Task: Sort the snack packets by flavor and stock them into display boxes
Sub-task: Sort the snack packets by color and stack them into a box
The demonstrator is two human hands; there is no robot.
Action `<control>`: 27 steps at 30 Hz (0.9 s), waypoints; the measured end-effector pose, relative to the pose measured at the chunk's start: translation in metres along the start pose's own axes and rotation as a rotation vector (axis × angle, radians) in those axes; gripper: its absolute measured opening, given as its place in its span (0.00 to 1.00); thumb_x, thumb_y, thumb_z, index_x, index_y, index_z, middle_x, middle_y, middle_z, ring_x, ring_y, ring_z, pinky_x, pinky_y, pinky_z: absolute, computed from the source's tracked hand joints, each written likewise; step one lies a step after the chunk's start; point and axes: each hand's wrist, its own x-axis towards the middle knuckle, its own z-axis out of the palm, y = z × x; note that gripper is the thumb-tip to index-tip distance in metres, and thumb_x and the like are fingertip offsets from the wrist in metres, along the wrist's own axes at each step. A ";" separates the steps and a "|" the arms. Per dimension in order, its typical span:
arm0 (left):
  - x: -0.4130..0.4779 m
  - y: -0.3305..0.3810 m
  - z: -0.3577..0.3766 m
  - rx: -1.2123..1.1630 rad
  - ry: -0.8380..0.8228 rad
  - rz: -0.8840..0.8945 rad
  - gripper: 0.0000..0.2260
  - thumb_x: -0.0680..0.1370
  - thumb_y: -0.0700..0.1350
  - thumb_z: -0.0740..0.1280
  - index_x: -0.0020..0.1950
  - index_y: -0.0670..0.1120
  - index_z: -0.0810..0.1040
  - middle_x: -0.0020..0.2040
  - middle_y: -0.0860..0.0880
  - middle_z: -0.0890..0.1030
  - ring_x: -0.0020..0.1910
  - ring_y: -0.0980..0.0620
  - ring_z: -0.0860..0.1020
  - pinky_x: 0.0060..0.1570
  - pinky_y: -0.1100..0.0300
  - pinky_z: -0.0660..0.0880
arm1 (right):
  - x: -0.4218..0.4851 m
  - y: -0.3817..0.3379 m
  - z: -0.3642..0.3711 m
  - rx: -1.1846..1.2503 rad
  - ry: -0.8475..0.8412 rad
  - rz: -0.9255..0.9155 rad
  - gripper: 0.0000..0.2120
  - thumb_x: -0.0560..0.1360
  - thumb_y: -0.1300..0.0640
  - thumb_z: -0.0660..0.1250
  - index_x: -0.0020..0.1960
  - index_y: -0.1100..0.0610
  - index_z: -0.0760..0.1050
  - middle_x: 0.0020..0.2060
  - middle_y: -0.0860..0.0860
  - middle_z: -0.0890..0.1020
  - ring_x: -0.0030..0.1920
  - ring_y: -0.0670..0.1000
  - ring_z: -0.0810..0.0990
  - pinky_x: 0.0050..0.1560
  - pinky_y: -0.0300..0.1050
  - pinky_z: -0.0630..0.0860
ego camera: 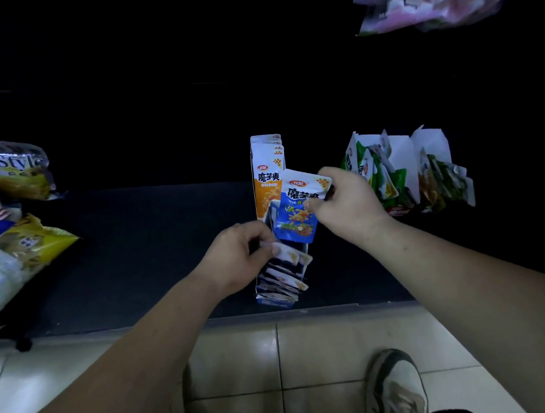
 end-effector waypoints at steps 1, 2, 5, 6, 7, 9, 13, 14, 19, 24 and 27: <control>-0.001 0.003 0.000 -0.066 0.003 -0.056 0.05 0.80 0.46 0.73 0.46 0.52 0.79 0.44 0.51 0.85 0.46 0.49 0.83 0.47 0.46 0.82 | 0.002 0.001 -0.002 0.026 -0.010 0.015 0.10 0.74 0.62 0.74 0.42 0.50 0.76 0.43 0.49 0.84 0.49 0.53 0.83 0.48 0.54 0.83; -0.001 0.005 0.000 -0.127 0.019 -0.095 0.04 0.80 0.46 0.72 0.47 0.51 0.78 0.44 0.49 0.86 0.45 0.46 0.84 0.46 0.45 0.82 | 0.003 0.003 -0.004 0.052 -0.023 0.030 0.09 0.74 0.62 0.75 0.43 0.51 0.77 0.44 0.49 0.85 0.49 0.53 0.84 0.50 0.57 0.83; -0.002 0.010 -0.002 -0.208 0.083 -0.155 0.04 0.81 0.43 0.71 0.48 0.47 0.77 0.44 0.48 0.87 0.46 0.43 0.84 0.45 0.49 0.80 | 0.007 0.002 -0.008 0.112 -0.075 0.072 0.09 0.74 0.62 0.76 0.46 0.50 0.79 0.46 0.49 0.86 0.51 0.52 0.85 0.51 0.61 0.84; -0.002 0.011 -0.002 -0.230 0.099 -0.174 0.04 0.81 0.42 0.71 0.48 0.46 0.77 0.43 0.49 0.87 0.46 0.45 0.84 0.44 0.52 0.81 | 0.006 -0.001 -0.008 0.130 -0.104 0.083 0.09 0.74 0.62 0.76 0.47 0.50 0.79 0.47 0.50 0.87 0.51 0.52 0.85 0.50 0.60 0.84; -0.002 0.013 -0.002 -0.255 0.110 -0.189 0.04 0.81 0.42 0.71 0.49 0.45 0.77 0.43 0.49 0.87 0.44 0.48 0.85 0.42 0.56 0.80 | 0.004 -0.003 -0.008 0.147 -0.140 0.092 0.09 0.75 0.62 0.75 0.48 0.50 0.79 0.48 0.50 0.87 0.51 0.52 0.85 0.49 0.59 0.85; -0.003 0.016 -0.002 -0.321 0.129 -0.199 0.04 0.81 0.41 0.71 0.50 0.43 0.77 0.42 0.49 0.87 0.40 0.56 0.84 0.38 0.64 0.79 | 0.001 -0.007 -0.004 0.152 -0.215 0.079 0.10 0.77 0.62 0.73 0.46 0.48 0.78 0.47 0.50 0.87 0.51 0.52 0.86 0.49 0.55 0.85; -0.006 0.013 -0.005 -0.358 0.151 -0.229 0.06 0.78 0.39 0.75 0.50 0.45 0.79 0.45 0.47 0.86 0.42 0.54 0.84 0.41 0.64 0.80 | -0.003 -0.008 0.013 0.126 -0.333 0.106 0.08 0.81 0.60 0.68 0.52 0.46 0.80 0.47 0.49 0.86 0.50 0.50 0.86 0.54 0.53 0.84; -0.008 0.010 -0.006 -0.350 0.132 -0.245 0.07 0.77 0.38 0.76 0.50 0.45 0.79 0.46 0.46 0.86 0.43 0.52 0.84 0.43 0.63 0.81 | -0.004 -0.007 0.017 0.110 -0.360 0.128 0.08 0.82 0.59 0.66 0.55 0.48 0.80 0.48 0.50 0.86 0.49 0.51 0.85 0.54 0.53 0.83; -0.018 0.004 -0.009 -0.359 0.027 -0.277 0.10 0.75 0.29 0.72 0.51 0.43 0.81 0.46 0.45 0.87 0.46 0.50 0.85 0.50 0.58 0.82 | -0.008 0.007 0.022 -0.319 -0.496 0.048 0.09 0.83 0.56 0.61 0.47 0.44 0.74 0.43 0.49 0.80 0.45 0.53 0.81 0.48 0.51 0.80; -0.013 0.005 -0.008 -0.497 0.088 -0.377 0.07 0.80 0.34 0.65 0.50 0.41 0.83 0.50 0.41 0.86 0.53 0.41 0.84 0.55 0.48 0.83 | -0.008 0.012 0.022 -0.202 -0.601 0.251 0.11 0.84 0.55 0.57 0.54 0.47 0.78 0.46 0.60 0.85 0.27 0.53 0.79 0.27 0.42 0.72; -0.010 0.006 -0.006 -0.524 0.091 -0.399 0.06 0.83 0.41 0.65 0.53 0.43 0.82 0.48 0.42 0.87 0.53 0.41 0.84 0.53 0.47 0.82 | -0.004 0.011 0.022 -0.114 -0.569 0.285 0.07 0.84 0.55 0.58 0.57 0.47 0.74 0.48 0.60 0.84 0.26 0.53 0.78 0.26 0.43 0.73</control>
